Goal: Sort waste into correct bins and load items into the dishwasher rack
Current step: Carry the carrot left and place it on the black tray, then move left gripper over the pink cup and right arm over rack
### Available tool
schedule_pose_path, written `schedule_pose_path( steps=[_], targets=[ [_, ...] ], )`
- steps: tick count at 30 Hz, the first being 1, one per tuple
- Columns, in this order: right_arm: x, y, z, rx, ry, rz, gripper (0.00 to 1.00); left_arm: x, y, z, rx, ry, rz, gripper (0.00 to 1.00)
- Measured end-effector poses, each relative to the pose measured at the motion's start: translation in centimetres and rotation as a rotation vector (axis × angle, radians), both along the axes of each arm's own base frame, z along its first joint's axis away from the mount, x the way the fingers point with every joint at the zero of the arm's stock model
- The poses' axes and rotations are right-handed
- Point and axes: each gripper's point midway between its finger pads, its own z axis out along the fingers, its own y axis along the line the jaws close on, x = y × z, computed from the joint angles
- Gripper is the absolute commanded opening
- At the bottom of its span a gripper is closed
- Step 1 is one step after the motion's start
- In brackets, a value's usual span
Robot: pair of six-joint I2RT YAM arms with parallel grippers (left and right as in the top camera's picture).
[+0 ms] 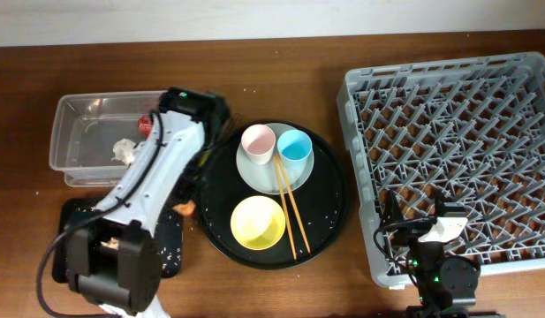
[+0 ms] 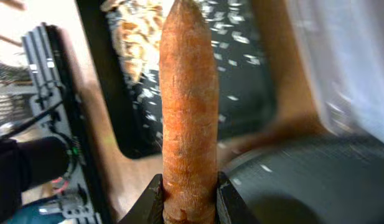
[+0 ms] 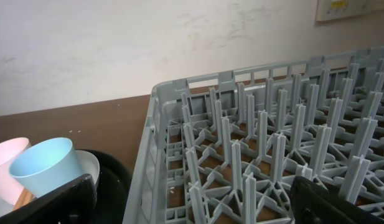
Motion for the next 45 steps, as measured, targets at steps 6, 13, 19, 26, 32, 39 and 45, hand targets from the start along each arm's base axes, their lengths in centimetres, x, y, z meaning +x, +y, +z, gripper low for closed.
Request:
schedule_pose_path(
  steps=[6, 13, 19, 26, 32, 39, 45],
  targets=[
    [0.0, 0.0, 0.0, 0.0, 0.0, 0.0, 0.98, -5.2, 6.0, -3.2, 0.041, 0.214, 0.198, 0.08],
    [0.0, 0.0, 0.0, 0.0, 0.0, 0.0, 0.98, -5.2, 8.9, -5.8, 0.025, 0.157, 0.327, 0.23],
    [0.0, 0.0, 0.0, 0.001, 0.0, 0.0, 0.98, -3.7, 9.2, -6.5, 0.032, 0.085, 0.321, 0.7],
    [0.0, 0.0, 0.0, 0.0, 0.0, 0.0, 0.98, -4.0, 9.3, -5.3, 0.041, 0.112, 0.316, 0.77],
    [0.0, 0.0, 0.0, 0.0, 0.0, 0.0, 0.98, 3.8, 8.2, 4.6, -0.12, -0.294, 0.188, 0.99],
    [0.0, 0.0, 0.0, 0.0, 0.0, 0.0, 0.98, 7.7, 6.9, 8.2, -0.223, -0.529, 0.15, 0.99],
    [0.0, 0.0, 0.0, 0.0, 0.0, 0.0, 0.98, 11.3, 5.9, 9.2, -0.286, -0.638, -0.007, 0.98]
  ],
)
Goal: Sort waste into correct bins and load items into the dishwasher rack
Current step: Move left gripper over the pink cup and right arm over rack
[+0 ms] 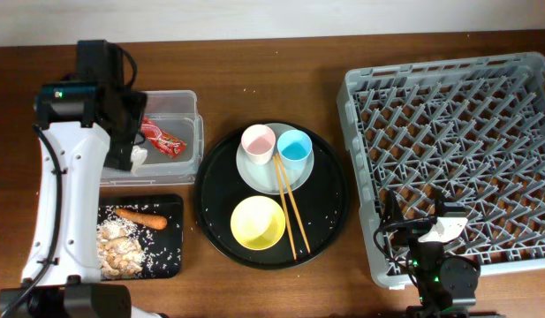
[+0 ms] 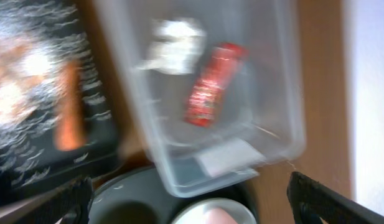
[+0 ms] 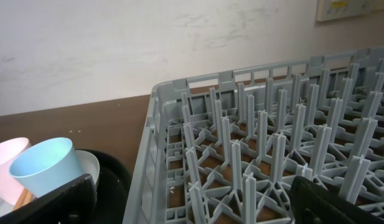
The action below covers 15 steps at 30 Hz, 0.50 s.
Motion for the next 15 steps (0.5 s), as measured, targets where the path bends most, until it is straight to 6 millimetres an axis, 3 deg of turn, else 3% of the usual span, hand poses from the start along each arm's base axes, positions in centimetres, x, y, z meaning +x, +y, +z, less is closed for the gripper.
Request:
schedule_pose_path(
  steps=[3, 5, 7, 8, 12, 15],
  targets=[
    [0.0, 0.0, 0.1, 0.0, -0.005, 0.0, 0.98, 5.6, -3.6, 3.0, 0.057, -0.233, -0.53, 0.89],
    [0.0, 0.0, 0.1, 0.0, -0.004, 0.0, 0.98, 6.3, -6.1, 4.0, 0.061, -0.313, -0.782, 0.89],
    [0.0, 0.0, 0.2, 0.0, -0.01, 0.0, 0.98, 6.0, -8.6, 4.7, 0.019, -0.385, -0.976, 0.72],
    [0.0, 0.2, 0.7, 0.0, -0.029, 0.01, 0.98, 5.6, -9.4, 4.8, -0.004, -0.398, -1.032, 0.66],
    [-0.1, 0.4, 1.3, 0.001, -0.032, 0.021, 0.98, 5.3, -10.1, 5.0, 0.024, -0.424, -1.145, 0.66],
    [-1.0, 0.4, 7.2, 0.015, -0.083, 0.023, 0.98, 5.3, -10.0, 4.9, 0.039, -0.423, -1.16, 0.65]
  ],
)
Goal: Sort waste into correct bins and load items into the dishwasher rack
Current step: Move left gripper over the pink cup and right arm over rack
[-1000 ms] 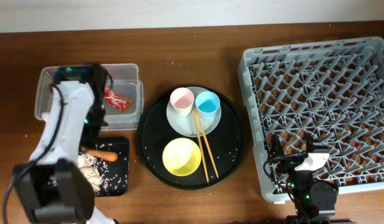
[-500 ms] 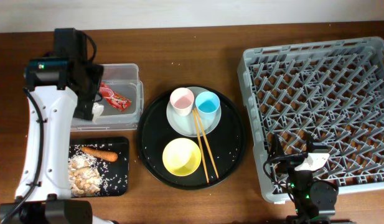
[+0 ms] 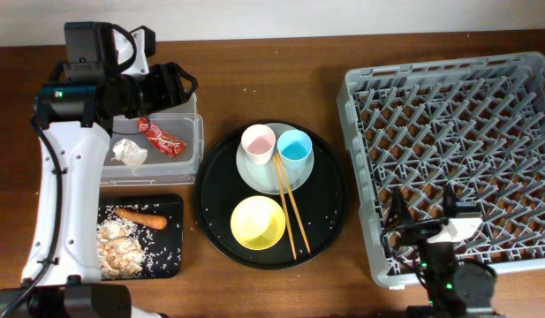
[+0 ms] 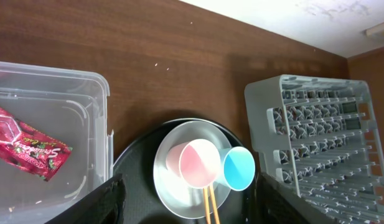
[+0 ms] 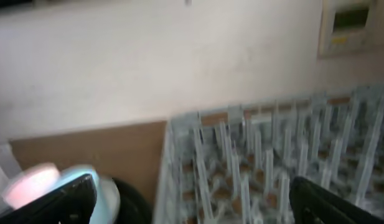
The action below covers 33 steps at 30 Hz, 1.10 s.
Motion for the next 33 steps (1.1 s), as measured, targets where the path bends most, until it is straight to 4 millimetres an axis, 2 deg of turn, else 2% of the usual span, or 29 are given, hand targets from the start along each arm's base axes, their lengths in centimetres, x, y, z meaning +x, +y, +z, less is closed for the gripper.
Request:
schedule_pose_path(
  steps=[2, 3, 5, 8, 9, 10, 11, 12, 13, 15, 16, 18, 19, 22, 28, 32, 33],
  targets=[
    [-0.3, 0.0, 6.1, 0.007, -0.015, 0.0, 0.98, 0.1, -0.1, -0.1, 0.021, -0.005, -0.003, 0.66],
    [-0.1, 0.0, 7.8, 0.008, 0.033, 0.003, 0.98, 0.1, -0.4, -0.2, 0.041, -0.007, -0.004, 0.66],
    [1.1, 0.2, 8.5, 0.015, 0.237, 0.012, 0.98, -0.1, -1.8, -0.4, 0.071, -0.007, -0.027, 0.67],
    [4.0, 0.8, 10.1, 0.033, 0.519, 0.047, 0.98, -0.5, -3.5, -0.5, 0.09, -0.01, -0.063, 0.67],
    [6.1, 1.5, 10.8, 0.049, 0.601, 0.088, 0.98, -0.6, -3.9, -0.6, 0.096, -0.01, -0.069, 0.66],
    [7.7, 2.1, 11.0, 0.068, 0.664, 0.127, 0.91, -0.7, -4.0, -0.7, 0.11, -0.006, -0.069, 0.66],
    [8.6, 2.6, 11.2, 0.078, 0.687, 0.151, 0.61, -0.8, -4.1, -0.9, 0.119, 0.0, -0.068, 0.66],
    [10.1, 3.3, 10.8, 0.097, 0.717, 0.195, 0.49, -1.2, -4.1, -1.2, 0.127, 0.017, -0.068, 0.66],
    [11.0, 4.0, 9.7, 0.119, 0.761, 0.233, 0.43, -1.5, -4.1, -1.4, 0.133, 0.034, -0.071, 0.66],
    [12.2, 4.8, 7.1, 0.159, 0.854, 0.273, 0.42, -2.0, -4.0, -1.8, 0.14, 0.059, -0.069, 0.66],
    [12.9, 5.2, 5.1, 0.17, 0.921, 0.288, 0.42, -2.3, -3.9, -2.1, 0.145, 0.076, -0.068, 0.66],
    [13.7, 6.4, 0.3, 0.155, 1.081, 0.292, 0.31, -2.3, -3.8, -2.1, 0.148, 0.078, -0.067, 0.66],
    [13.9, 6.7, -1.3, 0.122, 1.133, 0.276, 0.27, -2.4, -3.8, -2.1, 0.148, 0.079, -0.066, 0.66],
    [14.1, 7.9, -6.4, 0.032, 1.286, 0.244, 0.33, -2.4, -3.8, -2.1, 0.148, 0.08, -0.066, 0.66],
    [14.4, 6.6, -12.0, -0.071, 1.432, 0.149, 0.37, -2.3, -3.8, -2.1, 0.15, 0.079, -0.064, 0.67],
    [14.4, 6.2, -13.1, -0.089, 1.462, 0.13, 0.36, -2.3, -3.7, -2.2, 0.155, 0.079, -0.062, 0.67],
    [14.3, 6.2, -13.3, -0.089, 1.467, 0.13, 0.31, -2.3, -3.7, -2.2, 0.156, 0.079, -0.06, 0.67]
  ],
)
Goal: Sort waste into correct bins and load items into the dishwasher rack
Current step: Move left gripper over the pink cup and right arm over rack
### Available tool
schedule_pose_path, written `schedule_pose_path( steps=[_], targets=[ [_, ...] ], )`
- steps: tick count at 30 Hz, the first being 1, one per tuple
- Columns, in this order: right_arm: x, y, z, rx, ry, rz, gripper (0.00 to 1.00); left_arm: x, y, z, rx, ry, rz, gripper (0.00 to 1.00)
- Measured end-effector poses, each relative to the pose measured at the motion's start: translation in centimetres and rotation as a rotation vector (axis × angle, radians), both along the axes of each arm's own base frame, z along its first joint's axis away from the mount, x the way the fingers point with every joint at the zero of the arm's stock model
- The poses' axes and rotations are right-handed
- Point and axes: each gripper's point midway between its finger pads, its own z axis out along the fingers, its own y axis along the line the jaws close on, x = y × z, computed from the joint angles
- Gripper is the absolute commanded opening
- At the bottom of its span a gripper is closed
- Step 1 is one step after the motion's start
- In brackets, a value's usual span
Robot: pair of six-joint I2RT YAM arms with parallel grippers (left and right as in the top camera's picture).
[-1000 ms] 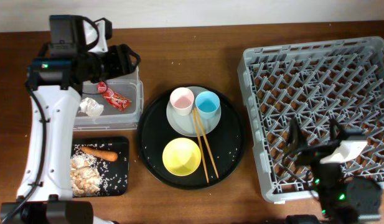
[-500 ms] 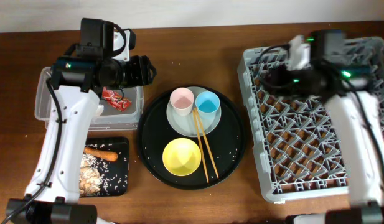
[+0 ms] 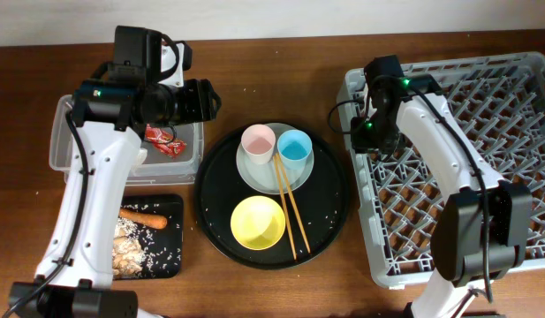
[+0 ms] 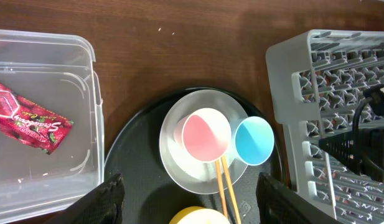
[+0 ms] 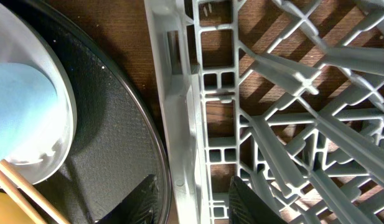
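A round black tray (image 3: 329, 190) holds a white plate (image 3: 247, 170) with a pink cup (image 3: 258, 141) and a blue cup (image 3: 294, 146), chopsticks (image 3: 290, 208) and a yellow bowl (image 3: 257, 221). My left gripper (image 4: 192, 205) is open, high above the tray's left part; the pink cup (image 4: 206, 134) and blue cup (image 4: 254, 140) lie below it. My right gripper (image 5: 195, 202) is open, its fingers either side of the left wall of the grey dishwasher rack (image 5: 182, 124). A carrot (image 3: 141, 216) lies on the black rectangular tray (image 3: 170, 208).
A clear bin (image 3: 64, 119) at the left holds a red wrapper (image 3: 166, 141), also seen in the left wrist view as the red wrapper (image 4: 30, 124). Food scraps (image 3: 126, 247) lie beside the carrot. The rack (image 3: 457, 150) fills the right side.
My right arm has gone from the rack's near left corner to the rack's left wall beside the blue cup, its fingers closer together. My left gripper moved a little right, toward the round tray.
My left gripper first held the carrot, shut on it, beside the black rectangular tray. Then the carrot lay on that tray and the gripper was open over the clear bin. It then faced the round tray, and now the right arm has come up to the rack's wall.
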Motion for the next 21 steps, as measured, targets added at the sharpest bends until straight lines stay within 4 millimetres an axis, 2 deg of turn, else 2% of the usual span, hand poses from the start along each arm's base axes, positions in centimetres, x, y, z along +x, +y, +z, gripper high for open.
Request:
schedule_pose_path(
  steps=[2, 8, 10, 13, 20, 21],
  targets=[
    [-0.1, 0.2, -0.1, 0.012, 0.007, 0.001, 0.26, 0.0, 0.0, 0.0, 0.001, 0.0, 0.0, 0.67],
    [-1.1, 0.5, -0.5, 0.031, 0.05, 0.005, 0.24, 0.0, 0.0, 0.0, 0.001, 0.0, 0.0, 0.67],
    [-1.6, 0.4, -1.0, 0.028, 0.069, 0.004, 0.14, 0.0, 0.0, 0.0, 0.001, 0.0, 0.0, 0.68],
    [-1.8, 0.4, -1.3, 0.026, 0.078, 0.009, 0.05, -0.1, 0.1, -0.1, 0.004, 0.003, 0.002, 0.68],
    [-0.6, 0.6, -1.2, 0.031, 0.026, 0.033, 0.05, 0.1, 0.6, -0.2, 0.03, 0.0, 0.019, 0.68],
    [-0.5, 0.6, -1.2, 0.032, 0.021, 0.03, 0.17, 0.1, 0.6, -0.2, 0.029, 0.0, 0.019, 0.68]
  ],
)
